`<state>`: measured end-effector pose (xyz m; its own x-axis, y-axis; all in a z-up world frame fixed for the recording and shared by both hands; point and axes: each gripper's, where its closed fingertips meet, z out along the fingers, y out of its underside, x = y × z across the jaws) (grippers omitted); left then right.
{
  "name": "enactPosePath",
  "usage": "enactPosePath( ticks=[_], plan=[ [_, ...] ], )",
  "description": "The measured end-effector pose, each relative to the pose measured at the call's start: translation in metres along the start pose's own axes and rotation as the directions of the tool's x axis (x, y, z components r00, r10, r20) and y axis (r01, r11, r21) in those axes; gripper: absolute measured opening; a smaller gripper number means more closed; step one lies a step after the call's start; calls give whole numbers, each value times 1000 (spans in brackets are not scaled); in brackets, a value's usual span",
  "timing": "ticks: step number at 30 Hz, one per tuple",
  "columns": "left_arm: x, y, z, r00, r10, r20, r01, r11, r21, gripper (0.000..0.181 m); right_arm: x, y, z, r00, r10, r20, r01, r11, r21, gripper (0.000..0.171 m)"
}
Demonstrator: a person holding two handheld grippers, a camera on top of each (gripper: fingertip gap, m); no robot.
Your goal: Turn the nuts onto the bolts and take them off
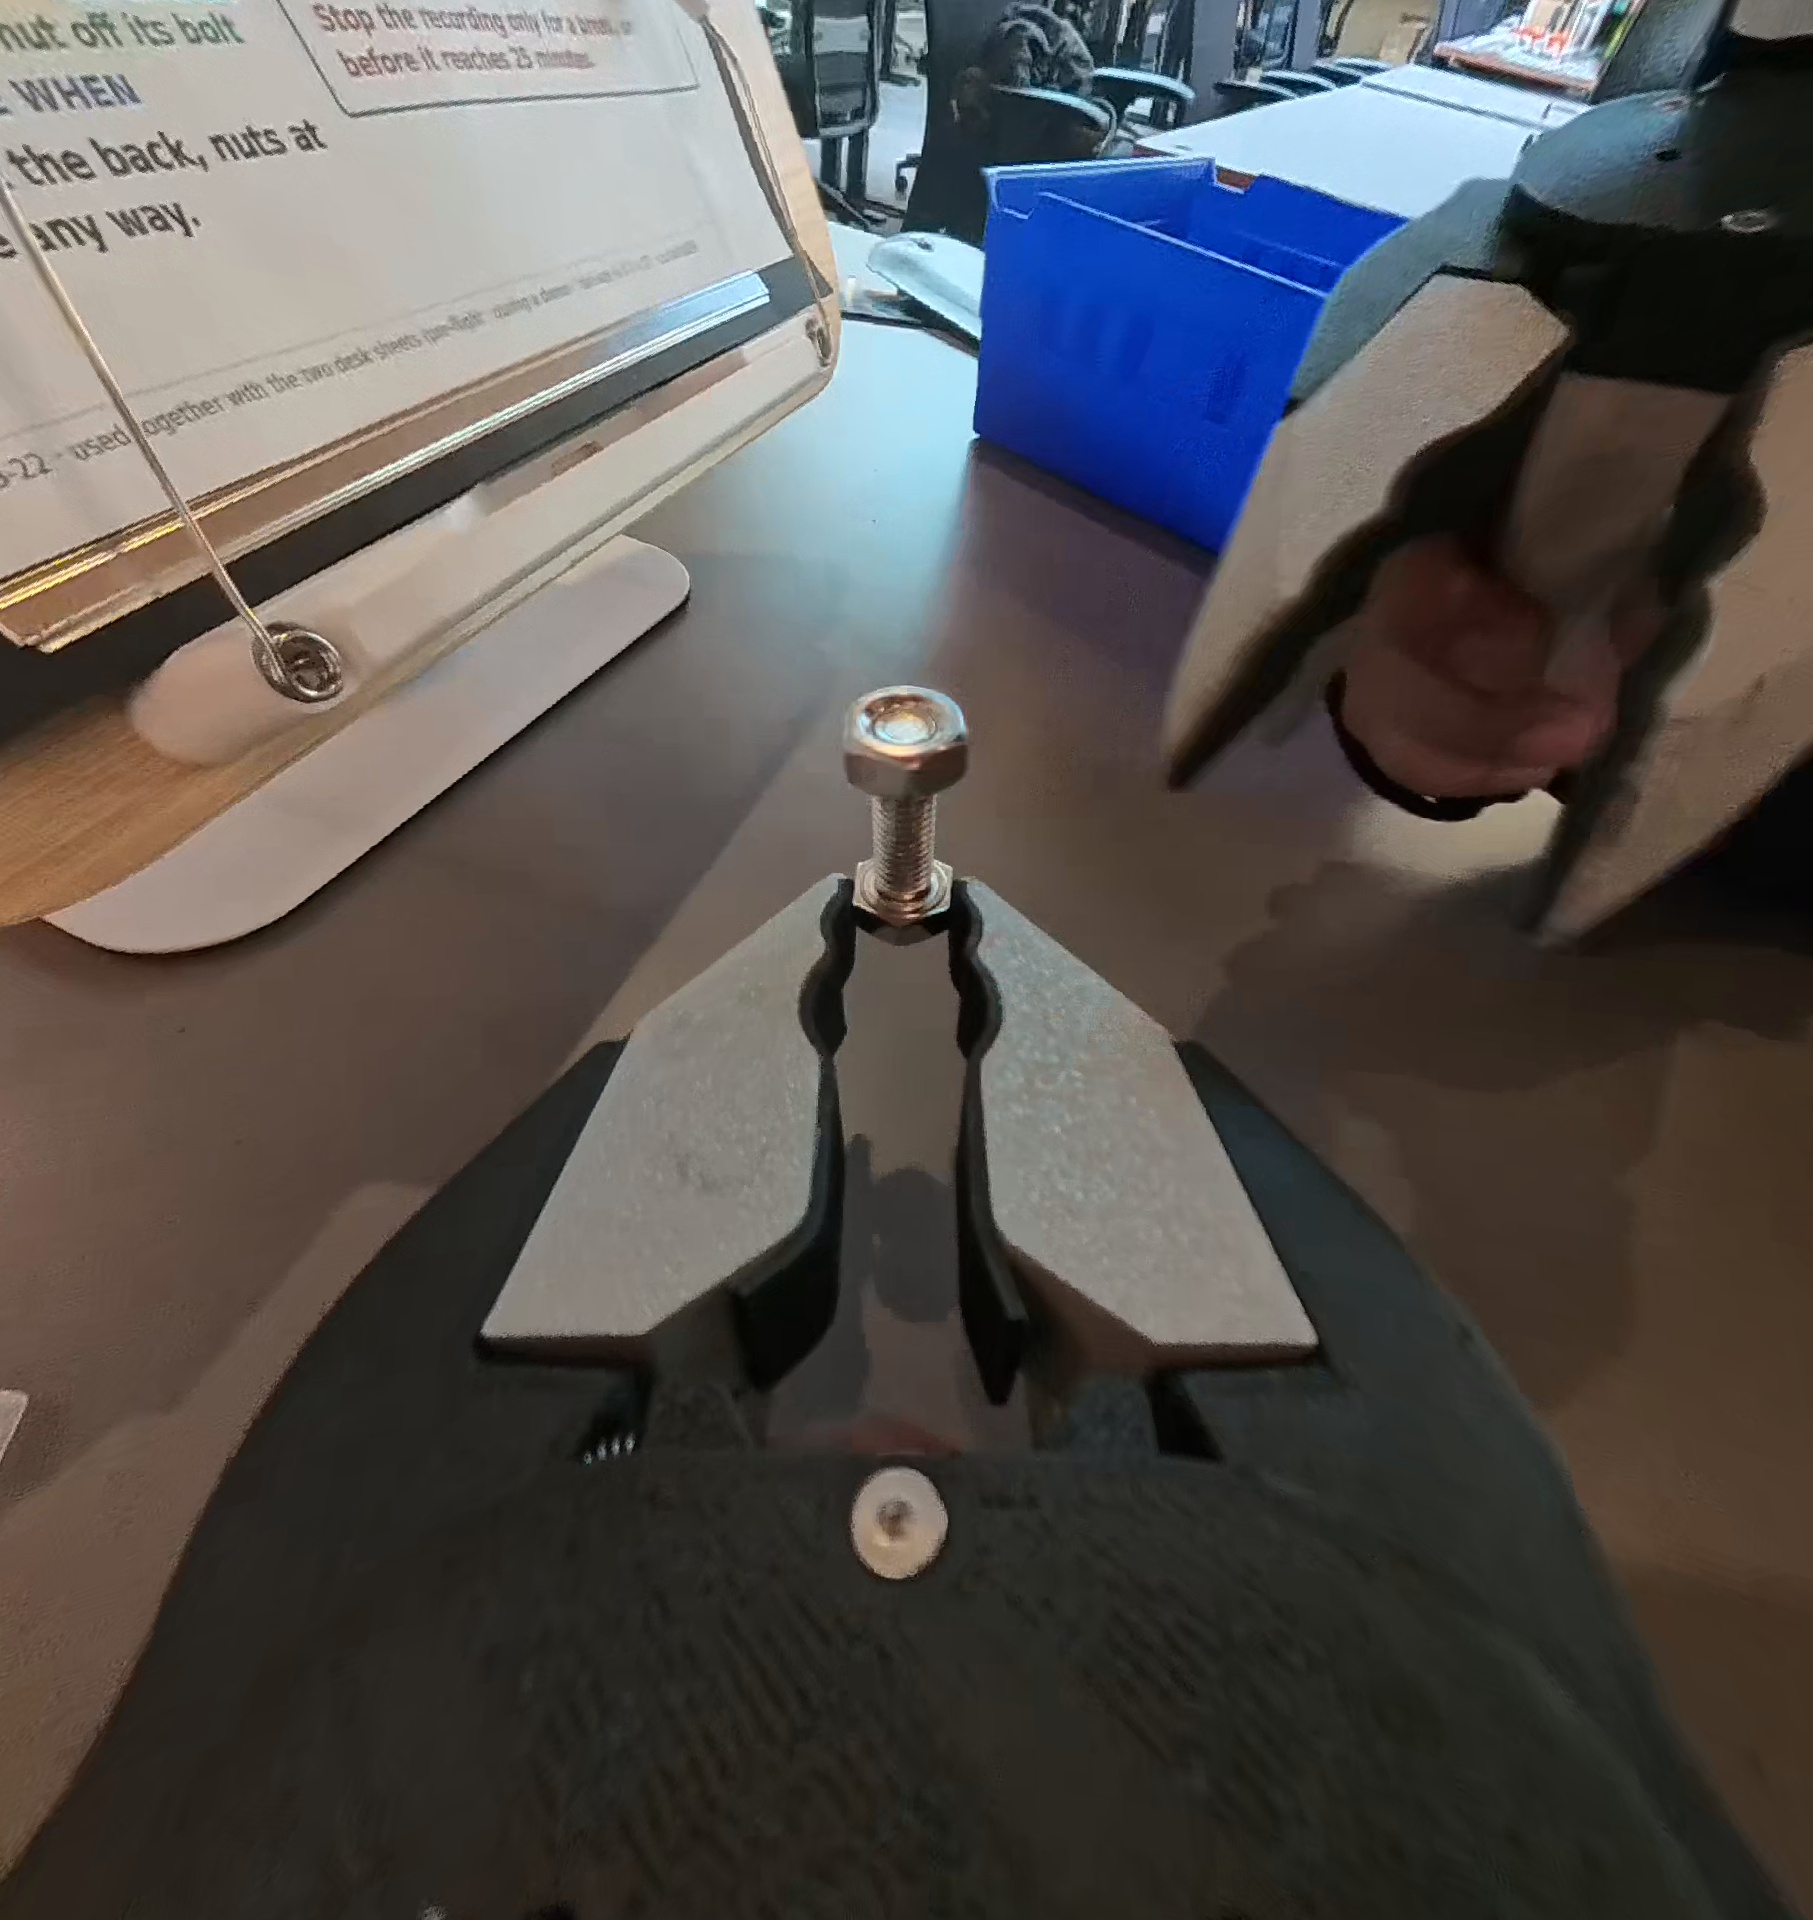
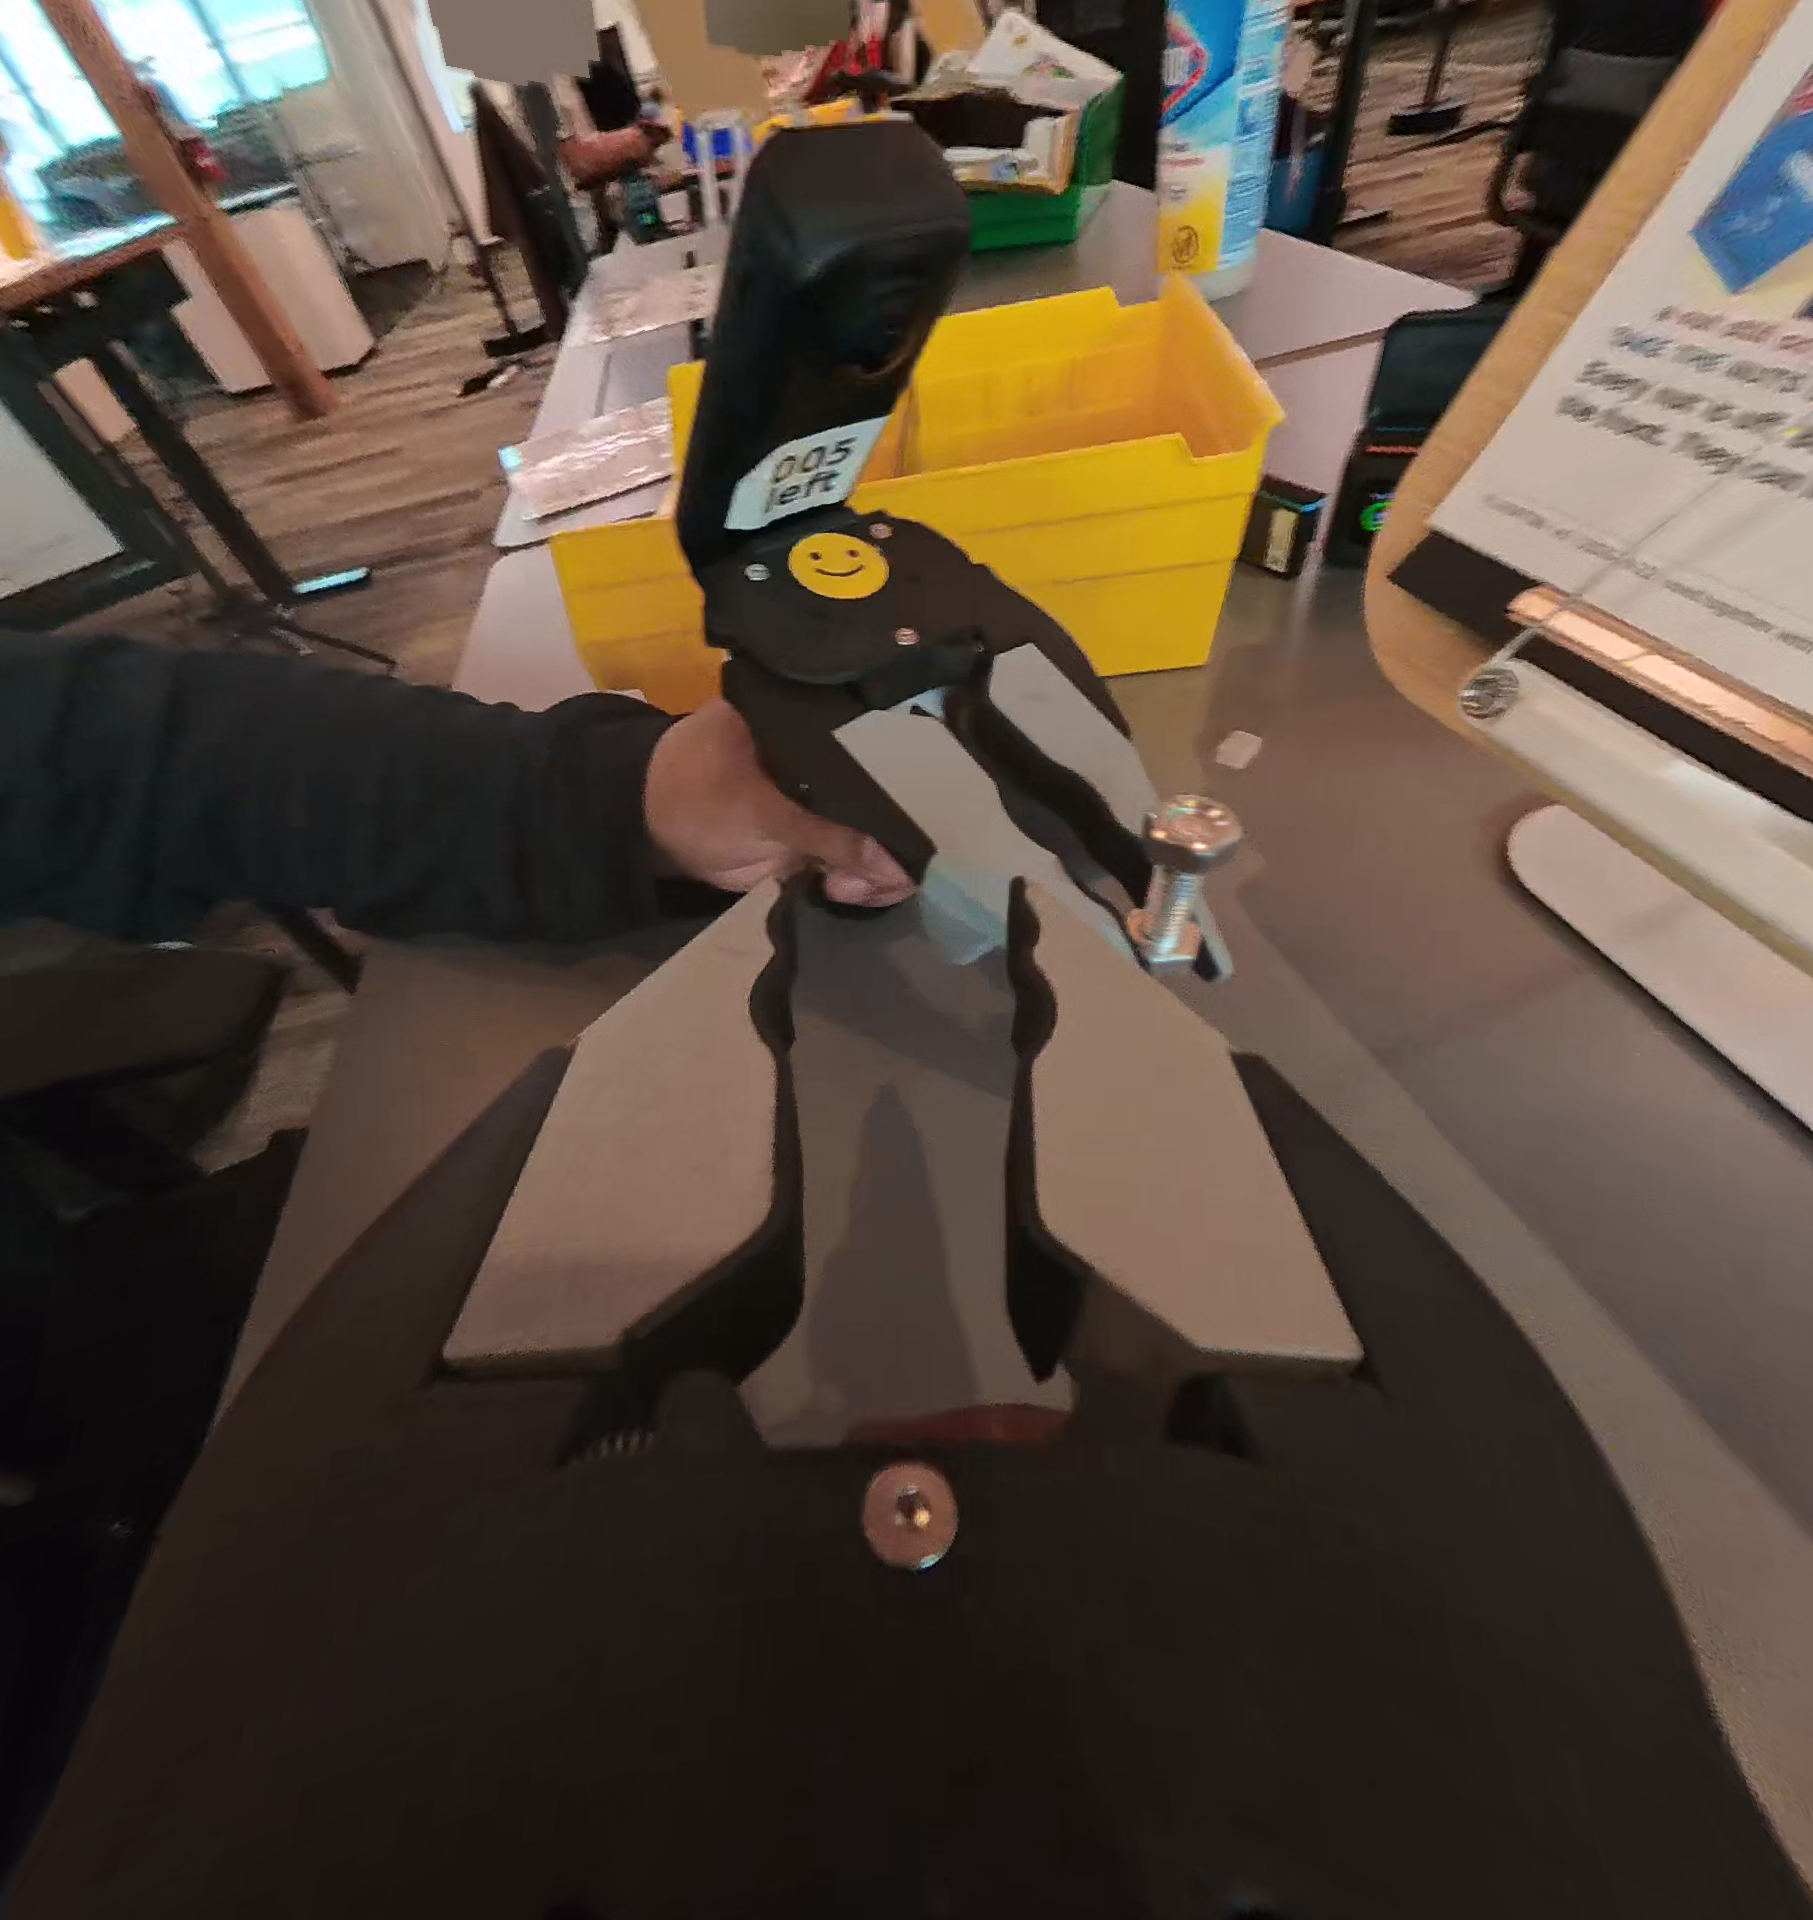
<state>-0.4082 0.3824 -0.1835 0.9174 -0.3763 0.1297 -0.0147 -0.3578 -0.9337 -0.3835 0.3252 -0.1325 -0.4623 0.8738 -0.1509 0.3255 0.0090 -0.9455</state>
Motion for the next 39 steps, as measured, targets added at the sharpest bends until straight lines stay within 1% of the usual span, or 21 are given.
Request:
enactPosePath(
  ticks=[3, 5, 8, 9, 10, 11, 13, 15, 18, 21, 23, 24, 25, 26, 27, 28, 31, 33, 35, 38, 39],
  plan=[
    [4, 0, 1, 1000, 26, -3, -26, 1000, -2, 16, 30, 3, -2, 988, 9, -156, -8, 1000, 6, 55],
    [9, 0, 3, 999, 36, -23, -36, 999, -5, 16, 42, 5, -1, 979, 49, -199, -45, 999, 25, 65],
    [16, 0, 6, 997, 63, -38, -64, 998, -6, 16, 32, 4, 7, 988, 107, -113, -102, 994, 49, 66],
    [15, 1, 7, 997, 67, -26, -68, 998, -16, 16, 26, 6, 9, 990, 119, -73, -117, 993, 34, 62],
    [12, 2, 7, 998, 60, -8, -60, 998, -21, 16, 23, 7, 10, 990, 129, -57, -128, 992, 21, 67],
    [7, 2, 6, 999, 46, 13, -45, 999, -20, 16, 22, 8, 8, 991, 123, -55, -123, 992, 7, 62],
    [-2, 4, 5, 1000, 3, 29, -2, 999, -33, 16, 10, 1, 1, 997, 80, 4, -80, 996, 26, 25],
    [-3, 3, 4, 1000, -10, 23, 10, 1000, -24, 16, 14, -6, -4, 997, 71, -32, -69, 996, 65, 34],
    [-1, 5, 6, 1000, 18, 25, -17, 999, -42, 16, 36, -4, -5, 985, 89, -147, -79, 994, 72, 59],
    [5, 4, 9, 1000, 22, 3, -22, 999, -46, 16, 41, 1, 3, 982, 131, -137, -121, 989, 81, 71],
    [4, 7, 11, 1000, 21, 13, -20, 998, -65, 16, 34, 7, 10, 988, 127, -90, -123, 991, 43, 66],
    [2, 7, 11, 1000, 12, 18, -10, 998, -66, 16, 32, 8, 12, 989, 120, -83, -118, 993, 27, 70],
    [0, 6, 11, 1000, -2, 25, 3, 998, -60, 16, 29, 10, 10, 992, 92, -85, -92, 996, 8, 64],
    [-3, 7, 10, 999, -18, 33, 20, 998, -62, 16, 19, 10, 5, 998, 50, -46, -51, 999, -17, 33],
    [-6, 8, 9, 999, -32, 35, 34, 997, -67, 16, 9, 8, 3, 1000, 28, -5, -28, 1000, -11, 28],
    [-6, 7, 8, 999, -40, 27, 42, 997, -61, 16, 10, 5, 1, 1000, 23, -19, -23, 1000, 2, 23],
    [-3, 7, 9, 999, -25, 23, 26, 998, -65, 16, 34, 0, 0, 987, 16, -158, -13, 1000, 20, 53],
    [3, 7, 11, 1000, -15, 2, 15, 998, -68, 15, 47, 0, 3, 976, 31, -217, -24, 999, 33, 60],
    [6, 8, 13, 1000, -8, -7, 7, 997, -71, 16, 45, 8, 12, 981, 38, -190, -38, 999, 2, 64],
    [1, 8, 11, 1000, -24, 13, 24, 997, -71, 16, 33, 15, 14, 993, 32, -114, -38, 998, -49, 65],
    [-5, 8, 9, 999, -36, 33, 38, 997, -66, 16, 23, 14, 10, 998, -2, -66, -2, 998, -62, 34]
  ],
)
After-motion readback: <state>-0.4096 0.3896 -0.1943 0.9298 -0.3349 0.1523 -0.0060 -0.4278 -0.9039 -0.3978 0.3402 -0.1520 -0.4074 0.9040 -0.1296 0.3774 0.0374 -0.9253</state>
